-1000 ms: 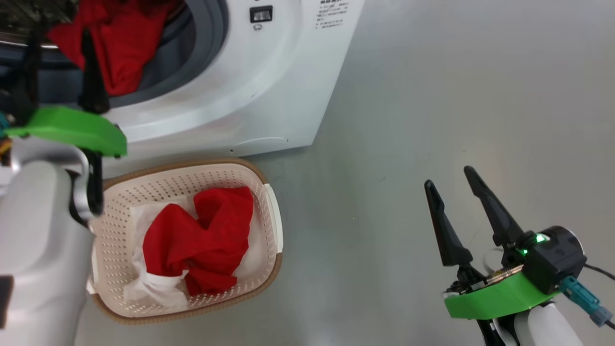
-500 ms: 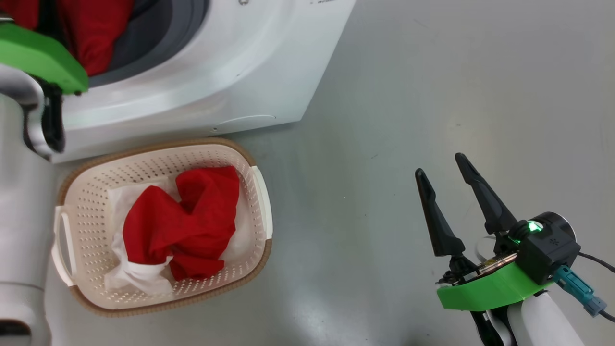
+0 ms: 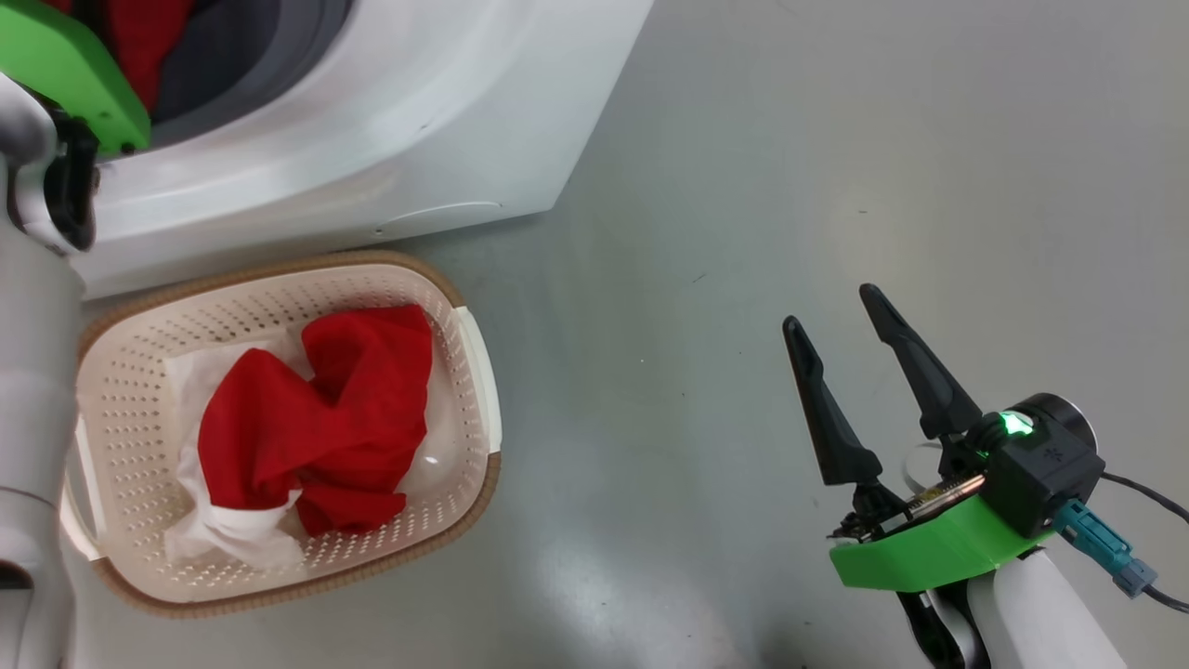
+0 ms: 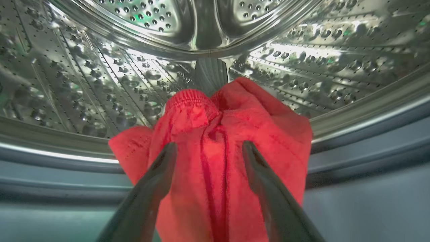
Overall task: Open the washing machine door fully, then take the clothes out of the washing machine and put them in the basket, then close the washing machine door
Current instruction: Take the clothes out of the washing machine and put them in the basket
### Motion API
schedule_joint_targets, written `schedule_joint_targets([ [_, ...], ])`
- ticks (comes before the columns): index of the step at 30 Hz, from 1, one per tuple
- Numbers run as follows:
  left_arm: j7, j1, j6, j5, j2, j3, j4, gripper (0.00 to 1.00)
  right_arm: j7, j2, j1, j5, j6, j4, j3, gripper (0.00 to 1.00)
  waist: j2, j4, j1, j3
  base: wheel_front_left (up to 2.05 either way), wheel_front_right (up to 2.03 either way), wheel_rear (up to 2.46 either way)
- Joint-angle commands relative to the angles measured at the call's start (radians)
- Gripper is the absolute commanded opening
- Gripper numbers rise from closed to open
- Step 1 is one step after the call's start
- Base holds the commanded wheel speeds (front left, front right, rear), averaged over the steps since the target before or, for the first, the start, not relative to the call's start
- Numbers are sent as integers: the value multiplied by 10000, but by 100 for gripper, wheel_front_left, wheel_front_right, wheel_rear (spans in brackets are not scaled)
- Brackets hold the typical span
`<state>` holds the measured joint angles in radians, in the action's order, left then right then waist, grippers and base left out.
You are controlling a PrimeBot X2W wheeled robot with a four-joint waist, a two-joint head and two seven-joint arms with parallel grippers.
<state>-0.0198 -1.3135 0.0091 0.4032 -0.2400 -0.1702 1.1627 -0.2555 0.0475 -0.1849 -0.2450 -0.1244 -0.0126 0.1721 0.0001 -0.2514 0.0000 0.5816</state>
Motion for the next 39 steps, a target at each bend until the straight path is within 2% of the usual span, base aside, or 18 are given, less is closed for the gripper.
schedule_joint_targets([
  [1,-219,-218,70,-65,-459,4,4,100,-63,27,-66,-1,-63,202,215,100,-1,-78,0,51,0,0,0],
  [5,-695,-397,91,-223,-553,-242,396,100,-63,27,-120,-63,-63,175,286,100,-1,-184,0,93,0,0,0],
  [14,-1029,-569,380,-596,-740,-708,744,100,-63,27,-170,-231,-63,159,384,100,-1,-269,0,182,0,0,0],
  [20,-1187,-560,308,-492,-720,-751,877,100,-63,27,-224,-282,-63,165,357,100,-1,-225,0,244,0,0,0],
  [21,-1168,-556,276,-462,-697,-749,884,90,-63,27,-232,-276,-63,166,346,100,-1,-205,0,253,0,0,0],
  [23,-1106,-540,224,-407,-661,-745,897,36,-63,27,-248,-272,-63,166,327,100,-1,-162,0,264,0,0,0],
  [24,-1076,-526,196,-379,-648,-742,905,15,-63,27,-256,-274,-63,164,325,100,-1,-142,0,265,0,0,0],
  [25,-1055,-502,161,-351,-631,-742,915,0,-63,27,-263,-270,-63,161,327,100,-1,-121,0,262,0,0,0],
  [39,490,-286,-226,-187,-477,-872,603,0,-63,27,-259,-257,-63,62,338,100,-1,185,0,120,0,0,0],
])
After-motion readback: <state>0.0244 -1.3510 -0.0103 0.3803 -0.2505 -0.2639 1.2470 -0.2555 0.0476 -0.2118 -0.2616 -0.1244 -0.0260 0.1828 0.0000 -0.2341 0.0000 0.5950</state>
